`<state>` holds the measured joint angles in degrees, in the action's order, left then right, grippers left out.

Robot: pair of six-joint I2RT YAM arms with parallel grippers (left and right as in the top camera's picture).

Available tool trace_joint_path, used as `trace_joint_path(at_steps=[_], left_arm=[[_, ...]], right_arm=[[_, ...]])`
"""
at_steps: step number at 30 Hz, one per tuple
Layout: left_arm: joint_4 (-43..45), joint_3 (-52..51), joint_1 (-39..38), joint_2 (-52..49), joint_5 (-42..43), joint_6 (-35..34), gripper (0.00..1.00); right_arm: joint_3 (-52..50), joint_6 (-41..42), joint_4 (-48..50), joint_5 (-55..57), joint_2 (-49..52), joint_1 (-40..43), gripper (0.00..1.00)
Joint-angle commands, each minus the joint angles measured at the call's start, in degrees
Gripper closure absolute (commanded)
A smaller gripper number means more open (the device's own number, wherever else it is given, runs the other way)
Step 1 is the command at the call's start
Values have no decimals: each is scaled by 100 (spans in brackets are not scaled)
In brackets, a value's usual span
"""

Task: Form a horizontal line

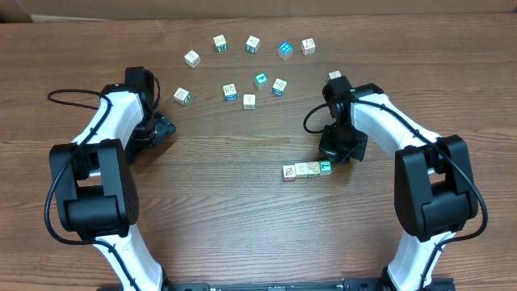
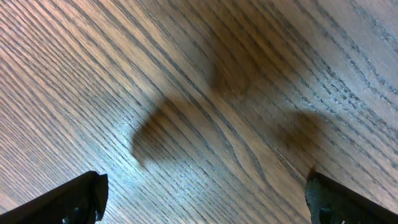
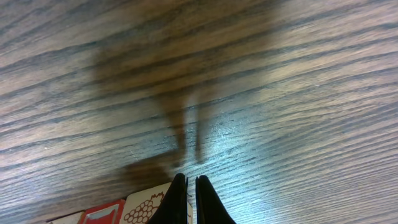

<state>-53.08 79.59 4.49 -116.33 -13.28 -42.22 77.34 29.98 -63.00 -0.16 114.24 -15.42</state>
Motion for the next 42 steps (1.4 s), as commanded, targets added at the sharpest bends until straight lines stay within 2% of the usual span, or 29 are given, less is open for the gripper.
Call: trace_joint_path(at_steps=[1,16,25,31,35,36,38,40,42], left_arm=[[-15,-37,-2,11,-214,44,1],[-15,-37,0,11,-214,44,0],[-15,-37,-2,11,-214,44,1],[-15,-37,-2,11,-214,44,0],[-15,-37,-2,11,-214,44,0],[-15,-37,0,11,-214,44,1],[-15,-37,-2,11,-214,44,1],[-15,-37,-2,11,-214,44,1],[-15,-37,0,11,-214,44,0]], right_arm=[[-24,-2,2,-61,-225,4,96],[-24,4,85,317,-225,13,96],[-24,-337,981,660,-225,11,96],[-24,-476,1412,664,-225,11,92],[-24,-476,1545,673,-225,11,72],[-24,-476,1574,682,-225,11,62],[-24,-476,1626,750,-225,11,36],[-24,-474,1650,892,-225,11,0],[-24,-474,1670,1071,-225,11,0]])
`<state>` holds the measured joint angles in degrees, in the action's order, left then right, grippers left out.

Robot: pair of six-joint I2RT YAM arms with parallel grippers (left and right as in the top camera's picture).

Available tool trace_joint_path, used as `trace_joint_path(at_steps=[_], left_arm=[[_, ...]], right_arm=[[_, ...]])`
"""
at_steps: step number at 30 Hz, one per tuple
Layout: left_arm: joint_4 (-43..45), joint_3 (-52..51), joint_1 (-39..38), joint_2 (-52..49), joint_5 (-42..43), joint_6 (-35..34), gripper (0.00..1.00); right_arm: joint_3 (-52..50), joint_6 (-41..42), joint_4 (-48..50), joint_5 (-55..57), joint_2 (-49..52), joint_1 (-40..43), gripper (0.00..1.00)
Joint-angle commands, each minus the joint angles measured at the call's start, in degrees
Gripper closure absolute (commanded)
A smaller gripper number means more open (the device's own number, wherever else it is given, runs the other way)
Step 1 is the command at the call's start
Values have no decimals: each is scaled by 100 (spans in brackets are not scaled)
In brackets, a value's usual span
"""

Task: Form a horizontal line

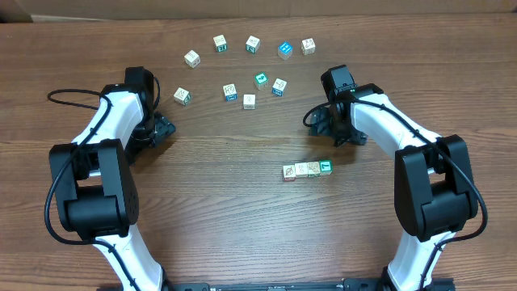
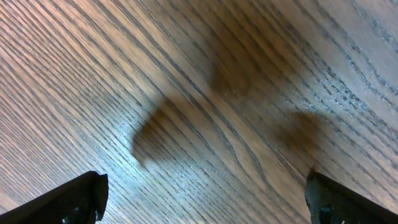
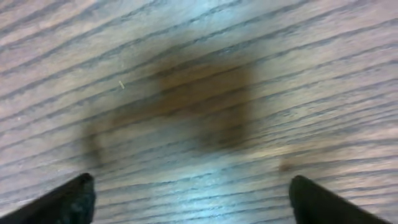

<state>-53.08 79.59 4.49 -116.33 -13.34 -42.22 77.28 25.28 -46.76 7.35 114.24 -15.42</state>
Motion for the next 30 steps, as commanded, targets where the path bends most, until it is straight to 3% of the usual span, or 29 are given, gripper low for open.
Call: trace_joint_path(at_steps=[1,16,30], left_arm=[[-15,-37,-2,11,-208,44,1],[-15,-37,-2,11,-208,44,1],[-15,-37,-2,11,-208,44,0]], right_arm=[[-17,-4,46,387,-225,11,0],[-17,-2,-28,487,-227,87,0],[-17,170,-83,398,-227,1589,0]])
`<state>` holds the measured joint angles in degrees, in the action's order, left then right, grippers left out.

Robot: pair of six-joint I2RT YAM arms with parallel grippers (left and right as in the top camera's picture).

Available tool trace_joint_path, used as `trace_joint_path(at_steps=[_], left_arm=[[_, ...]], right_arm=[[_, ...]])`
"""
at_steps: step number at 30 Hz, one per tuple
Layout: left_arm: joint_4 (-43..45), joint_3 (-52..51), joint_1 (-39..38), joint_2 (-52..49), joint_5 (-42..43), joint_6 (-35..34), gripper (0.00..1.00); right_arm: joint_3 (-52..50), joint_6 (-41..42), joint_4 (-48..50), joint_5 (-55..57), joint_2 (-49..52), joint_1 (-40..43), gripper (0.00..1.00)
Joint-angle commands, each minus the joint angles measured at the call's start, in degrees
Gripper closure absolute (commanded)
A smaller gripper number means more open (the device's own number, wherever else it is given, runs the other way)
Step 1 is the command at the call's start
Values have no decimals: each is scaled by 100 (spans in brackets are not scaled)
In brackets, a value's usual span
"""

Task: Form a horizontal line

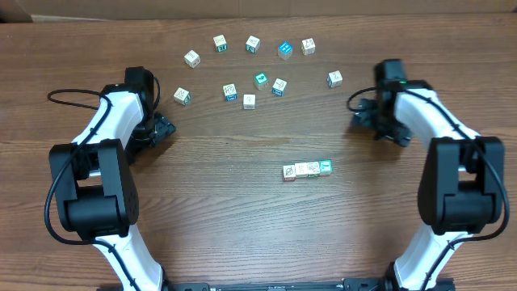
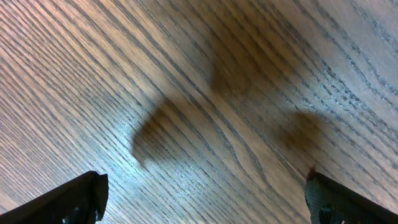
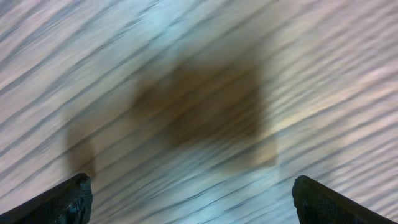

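Observation:
A short row of small picture cubes (image 1: 307, 169) lies side by side on the wooden table, right of centre. Several loose cubes (image 1: 250, 73) are scattered at the back, one of them (image 1: 334, 78) off to the right. My right gripper (image 1: 380, 125) hovers open over bare wood at the right, well away from the row; its fingertips (image 3: 68, 202) stand wide apart with nothing between them. My left gripper (image 1: 157, 129) rests open at the left over bare table, its fingertips (image 2: 81, 199) spread wide and empty.
A black cable (image 1: 69, 95) loops beside the left arm. The table's back edge (image 1: 258, 16) runs just behind the loose cubes. Both arm bases stand at the front corners.
My right gripper has moved to the right and slightly back, away from the row of cubes. It stays open. The left arm and all cubes are where they were.
My right gripper was shut with its tips at the right end of the cube row. Then it stood open, lifted back behind the row. Now it is farther right over bare wood. The left gripper stayed open and still throughout.

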<state>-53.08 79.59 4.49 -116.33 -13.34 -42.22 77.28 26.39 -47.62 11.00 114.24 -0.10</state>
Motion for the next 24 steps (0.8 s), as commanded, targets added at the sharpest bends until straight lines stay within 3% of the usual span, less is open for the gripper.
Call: trace_joint_path(at_steps=[1,24], left_arm=[[-15,-37,-2,11,-208,44,1],[-15,-37,-2,11,-208,44,1]], right_arm=[[-17,59,2,33,-227,116,0],[-17,59,2,33,-227,247,0]])
